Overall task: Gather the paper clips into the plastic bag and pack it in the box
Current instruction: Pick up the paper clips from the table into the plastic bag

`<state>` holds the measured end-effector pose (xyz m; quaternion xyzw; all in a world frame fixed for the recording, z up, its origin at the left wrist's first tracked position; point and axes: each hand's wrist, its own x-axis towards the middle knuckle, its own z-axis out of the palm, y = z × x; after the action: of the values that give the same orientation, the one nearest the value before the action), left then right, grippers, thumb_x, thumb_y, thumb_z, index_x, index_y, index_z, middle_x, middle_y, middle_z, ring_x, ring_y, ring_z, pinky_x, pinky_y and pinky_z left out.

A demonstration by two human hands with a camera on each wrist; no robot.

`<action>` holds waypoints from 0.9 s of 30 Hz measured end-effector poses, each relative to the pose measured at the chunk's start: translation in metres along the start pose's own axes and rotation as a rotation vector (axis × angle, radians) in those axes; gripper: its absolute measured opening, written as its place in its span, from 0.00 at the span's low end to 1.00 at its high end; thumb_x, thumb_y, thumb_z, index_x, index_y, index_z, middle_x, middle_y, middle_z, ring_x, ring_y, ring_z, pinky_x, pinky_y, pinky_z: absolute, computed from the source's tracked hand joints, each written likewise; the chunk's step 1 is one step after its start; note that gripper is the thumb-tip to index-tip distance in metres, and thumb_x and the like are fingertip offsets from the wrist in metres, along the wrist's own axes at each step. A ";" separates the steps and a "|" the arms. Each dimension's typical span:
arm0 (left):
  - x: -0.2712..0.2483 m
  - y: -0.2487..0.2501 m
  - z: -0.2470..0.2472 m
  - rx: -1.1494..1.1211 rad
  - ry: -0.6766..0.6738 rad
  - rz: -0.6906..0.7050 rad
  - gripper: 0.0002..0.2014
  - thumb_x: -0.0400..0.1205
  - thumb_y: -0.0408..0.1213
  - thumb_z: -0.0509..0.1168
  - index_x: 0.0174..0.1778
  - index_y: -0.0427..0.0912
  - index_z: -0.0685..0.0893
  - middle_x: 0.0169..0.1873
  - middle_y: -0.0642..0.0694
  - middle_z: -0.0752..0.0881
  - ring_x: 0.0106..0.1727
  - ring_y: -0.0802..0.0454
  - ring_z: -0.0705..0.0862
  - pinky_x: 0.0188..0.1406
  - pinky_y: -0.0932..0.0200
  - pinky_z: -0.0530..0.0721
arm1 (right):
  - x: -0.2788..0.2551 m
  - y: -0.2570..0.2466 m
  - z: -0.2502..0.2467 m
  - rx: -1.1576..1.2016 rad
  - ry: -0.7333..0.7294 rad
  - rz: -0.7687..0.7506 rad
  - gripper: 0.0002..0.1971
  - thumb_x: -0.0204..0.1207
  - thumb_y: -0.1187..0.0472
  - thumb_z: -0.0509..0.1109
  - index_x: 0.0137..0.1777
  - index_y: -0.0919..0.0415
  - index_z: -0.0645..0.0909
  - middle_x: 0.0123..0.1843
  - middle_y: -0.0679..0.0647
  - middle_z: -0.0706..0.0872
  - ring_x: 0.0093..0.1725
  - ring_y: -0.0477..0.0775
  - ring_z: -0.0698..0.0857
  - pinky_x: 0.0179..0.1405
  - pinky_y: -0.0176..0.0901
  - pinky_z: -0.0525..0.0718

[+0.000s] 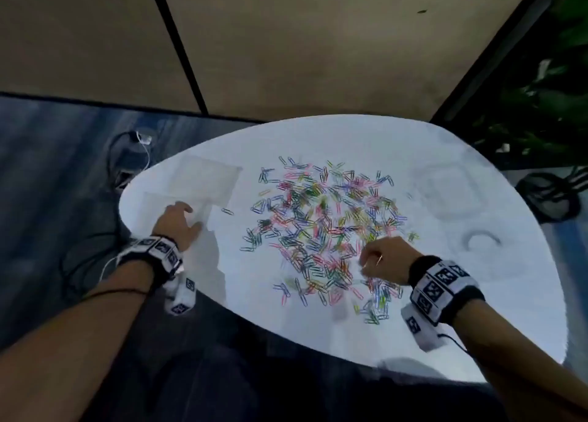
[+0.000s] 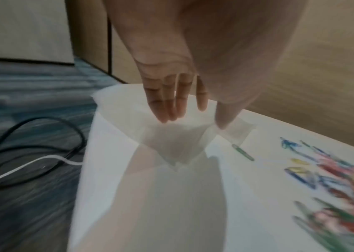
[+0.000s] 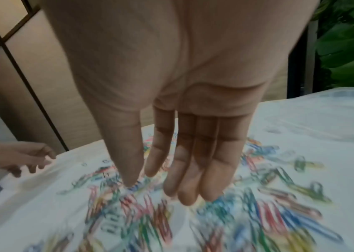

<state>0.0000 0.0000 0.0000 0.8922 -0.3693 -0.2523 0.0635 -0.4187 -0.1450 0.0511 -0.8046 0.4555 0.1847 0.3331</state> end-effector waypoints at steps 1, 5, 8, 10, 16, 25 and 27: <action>0.005 0.002 0.009 -0.012 0.031 0.016 0.21 0.82 0.46 0.71 0.65 0.39 0.78 0.62 0.32 0.82 0.62 0.31 0.84 0.61 0.43 0.81 | -0.004 0.007 0.015 -0.020 -0.006 0.004 0.04 0.71 0.54 0.76 0.44 0.52 0.87 0.40 0.48 0.90 0.43 0.49 0.88 0.49 0.43 0.87; -0.001 0.006 0.029 0.026 0.119 0.020 0.11 0.85 0.46 0.63 0.52 0.41 0.82 0.51 0.31 0.88 0.55 0.31 0.86 0.57 0.45 0.84 | -0.026 0.042 0.048 -0.034 0.187 0.171 0.14 0.66 0.52 0.82 0.47 0.53 0.82 0.40 0.48 0.85 0.42 0.50 0.83 0.43 0.40 0.79; -0.029 0.000 0.025 0.056 0.123 0.017 0.09 0.84 0.42 0.66 0.48 0.42 0.89 0.52 0.34 0.91 0.56 0.31 0.88 0.60 0.44 0.87 | -0.049 0.059 0.070 0.175 0.220 0.449 0.41 0.59 0.53 0.88 0.69 0.57 0.70 0.61 0.62 0.82 0.46 0.63 0.89 0.41 0.51 0.89; -0.050 0.002 0.004 0.056 0.098 0.023 0.09 0.80 0.36 0.69 0.56 0.43 0.89 0.57 0.35 0.91 0.60 0.32 0.87 0.65 0.43 0.87 | -0.063 0.057 0.089 0.310 0.157 0.514 0.55 0.55 0.56 0.90 0.79 0.58 0.61 0.70 0.66 0.76 0.50 0.67 0.89 0.40 0.56 0.91; -0.091 0.045 -0.064 -0.010 0.281 0.207 0.15 0.79 0.29 0.68 0.60 0.43 0.88 0.52 0.35 0.93 0.59 0.35 0.88 0.64 0.45 0.87 | -0.044 0.031 0.127 0.294 0.394 0.377 0.50 0.62 0.52 0.85 0.81 0.58 0.62 0.75 0.64 0.65 0.70 0.67 0.77 0.66 0.51 0.79; -0.181 0.128 -0.058 0.021 0.379 0.381 0.08 0.80 0.35 0.69 0.48 0.43 0.95 0.42 0.42 0.94 0.48 0.41 0.90 0.53 0.57 0.83 | -0.019 0.030 0.117 -0.007 0.467 0.202 0.14 0.80 0.72 0.60 0.57 0.68 0.85 0.65 0.65 0.81 0.58 0.62 0.86 0.57 0.48 0.86; -0.185 0.134 -0.048 -0.001 0.377 0.399 0.08 0.80 0.35 0.69 0.45 0.45 0.95 0.40 0.44 0.94 0.45 0.41 0.90 0.50 0.58 0.84 | -0.017 0.032 0.112 0.018 0.460 0.207 0.14 0.81 0.73 0.58 0.56 0.69 0.85 0.60 0.64 0.85 0.57 0.60 0.87 0.52 0.44 0.85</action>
<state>-0.1714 0.0278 0.1561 0.8329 -0.5194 -0.0645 0.1799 -0.4536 -0.0674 -0.0298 -0.7716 0.6010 0.0259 0.2069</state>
